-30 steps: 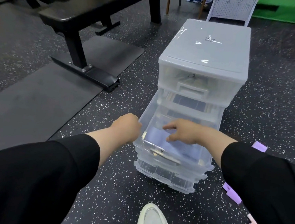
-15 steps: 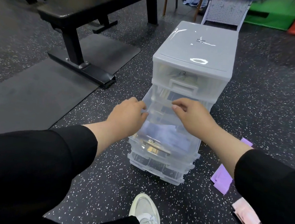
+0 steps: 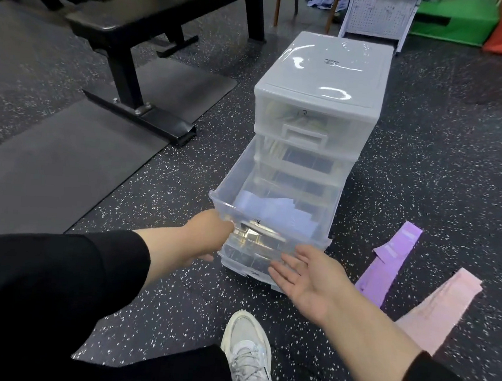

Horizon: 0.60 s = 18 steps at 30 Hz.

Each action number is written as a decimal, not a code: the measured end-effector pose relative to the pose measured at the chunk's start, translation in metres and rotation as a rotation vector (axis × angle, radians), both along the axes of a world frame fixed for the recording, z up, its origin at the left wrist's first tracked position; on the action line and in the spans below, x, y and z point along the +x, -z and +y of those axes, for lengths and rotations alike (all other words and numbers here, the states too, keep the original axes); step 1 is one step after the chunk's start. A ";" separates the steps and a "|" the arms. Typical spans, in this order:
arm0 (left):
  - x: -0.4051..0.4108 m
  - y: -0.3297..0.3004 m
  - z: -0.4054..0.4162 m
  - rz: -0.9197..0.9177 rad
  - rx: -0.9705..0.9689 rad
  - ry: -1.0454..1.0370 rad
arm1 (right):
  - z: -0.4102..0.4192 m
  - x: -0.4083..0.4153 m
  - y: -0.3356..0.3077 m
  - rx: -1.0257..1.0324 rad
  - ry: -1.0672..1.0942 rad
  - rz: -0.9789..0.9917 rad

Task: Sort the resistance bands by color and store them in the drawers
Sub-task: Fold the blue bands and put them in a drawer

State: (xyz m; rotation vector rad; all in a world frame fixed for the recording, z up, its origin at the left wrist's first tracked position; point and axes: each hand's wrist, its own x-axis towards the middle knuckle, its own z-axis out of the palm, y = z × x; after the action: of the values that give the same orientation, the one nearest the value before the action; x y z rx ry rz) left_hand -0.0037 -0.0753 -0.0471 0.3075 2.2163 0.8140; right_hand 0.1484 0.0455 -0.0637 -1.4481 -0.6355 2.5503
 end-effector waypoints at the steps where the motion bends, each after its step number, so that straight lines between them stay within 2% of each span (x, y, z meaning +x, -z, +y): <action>1: 0.000 0.002 0.000 -0.055 0.031 -0.012 | 0.001 -0.001 0.002 -0.023 0.035 0.023; 7: -0.009 0.007 0.011 -0.170 0.161 -0.097 | 0.007 -0.010 0.002 -0.091 0.174 0.167; 12: -0.017 0.004 0.032 -0.107 0.254 -0.093 | 0.027 -0.021 -0.006 -0.054 0.199 0.270; 18: -0.037 -0.002 0.064 -0.102 0.286 -0.050 | 0.068 -0.041 0.001 0.050 0.151 0.269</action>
State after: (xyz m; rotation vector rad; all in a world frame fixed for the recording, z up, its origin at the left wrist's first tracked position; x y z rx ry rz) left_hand -0.0406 -0.0112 -0.0450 0.3406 2.0193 1.1511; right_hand 0.1075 0.1137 -0.0651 -1.0671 -0.5219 2.5275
